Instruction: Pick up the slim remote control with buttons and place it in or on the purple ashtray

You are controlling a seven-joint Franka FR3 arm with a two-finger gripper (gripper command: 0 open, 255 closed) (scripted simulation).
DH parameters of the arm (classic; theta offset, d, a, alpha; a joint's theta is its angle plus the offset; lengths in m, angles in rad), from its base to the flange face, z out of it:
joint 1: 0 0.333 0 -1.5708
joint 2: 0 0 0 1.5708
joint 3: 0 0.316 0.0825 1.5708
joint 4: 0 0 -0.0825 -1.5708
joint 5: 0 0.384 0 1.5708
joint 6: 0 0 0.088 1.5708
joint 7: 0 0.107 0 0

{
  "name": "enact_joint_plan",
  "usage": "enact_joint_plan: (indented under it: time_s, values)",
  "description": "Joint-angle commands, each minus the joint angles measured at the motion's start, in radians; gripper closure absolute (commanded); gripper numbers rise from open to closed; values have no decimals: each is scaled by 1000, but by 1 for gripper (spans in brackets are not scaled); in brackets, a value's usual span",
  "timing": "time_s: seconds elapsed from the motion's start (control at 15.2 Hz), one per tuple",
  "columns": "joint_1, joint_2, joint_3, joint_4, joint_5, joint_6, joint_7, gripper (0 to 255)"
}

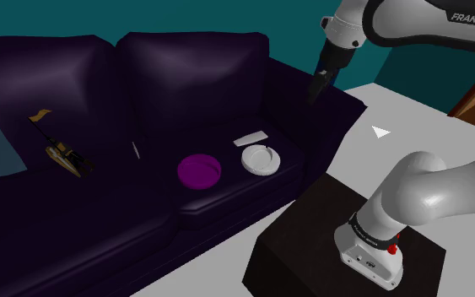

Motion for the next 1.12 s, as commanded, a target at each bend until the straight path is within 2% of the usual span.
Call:
enact_joint_plan:
  time_s: [0.0,0.53,1.06]
  values:
    - [0,0,0,0,0,0,0,0]
    - [23,147,-174,-90,-82,236,-301,0]
    - [65,411,-337,-64,-104,468,-610,0]
